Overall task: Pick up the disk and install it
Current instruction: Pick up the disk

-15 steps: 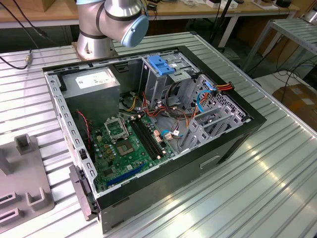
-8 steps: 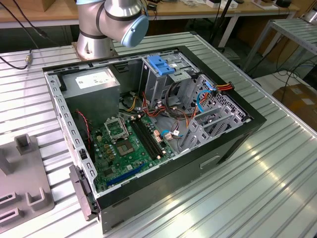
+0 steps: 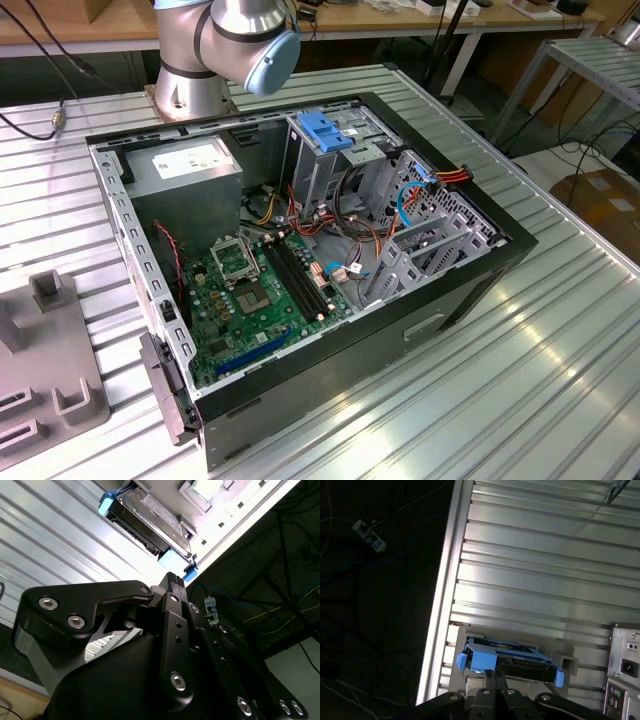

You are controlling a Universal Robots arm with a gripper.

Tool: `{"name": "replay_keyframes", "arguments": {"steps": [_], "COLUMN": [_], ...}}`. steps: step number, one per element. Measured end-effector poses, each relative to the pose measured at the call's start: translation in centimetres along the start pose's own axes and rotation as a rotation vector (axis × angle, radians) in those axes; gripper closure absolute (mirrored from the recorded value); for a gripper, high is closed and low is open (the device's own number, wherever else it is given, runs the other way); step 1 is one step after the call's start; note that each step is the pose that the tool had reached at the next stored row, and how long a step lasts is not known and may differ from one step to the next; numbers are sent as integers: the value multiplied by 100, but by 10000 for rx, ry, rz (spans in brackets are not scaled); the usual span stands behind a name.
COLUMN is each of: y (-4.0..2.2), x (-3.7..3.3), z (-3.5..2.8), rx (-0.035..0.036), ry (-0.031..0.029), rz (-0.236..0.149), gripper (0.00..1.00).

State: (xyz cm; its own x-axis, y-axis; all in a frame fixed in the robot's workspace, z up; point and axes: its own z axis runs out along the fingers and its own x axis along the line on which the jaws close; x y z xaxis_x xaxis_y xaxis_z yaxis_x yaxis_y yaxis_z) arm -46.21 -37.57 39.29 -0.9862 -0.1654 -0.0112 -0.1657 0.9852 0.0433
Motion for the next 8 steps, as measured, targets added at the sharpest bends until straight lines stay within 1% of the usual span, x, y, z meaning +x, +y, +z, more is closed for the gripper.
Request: {"name": "replay_keyframes", "arguments": {"steps": [2, 8], "y": [0, 0], "x": [0, 0], "z": [0, 0], "rx": [-3, -9], "ry": [14, 37], "rz": [-308, -853], "gripper": [90, 90]}}
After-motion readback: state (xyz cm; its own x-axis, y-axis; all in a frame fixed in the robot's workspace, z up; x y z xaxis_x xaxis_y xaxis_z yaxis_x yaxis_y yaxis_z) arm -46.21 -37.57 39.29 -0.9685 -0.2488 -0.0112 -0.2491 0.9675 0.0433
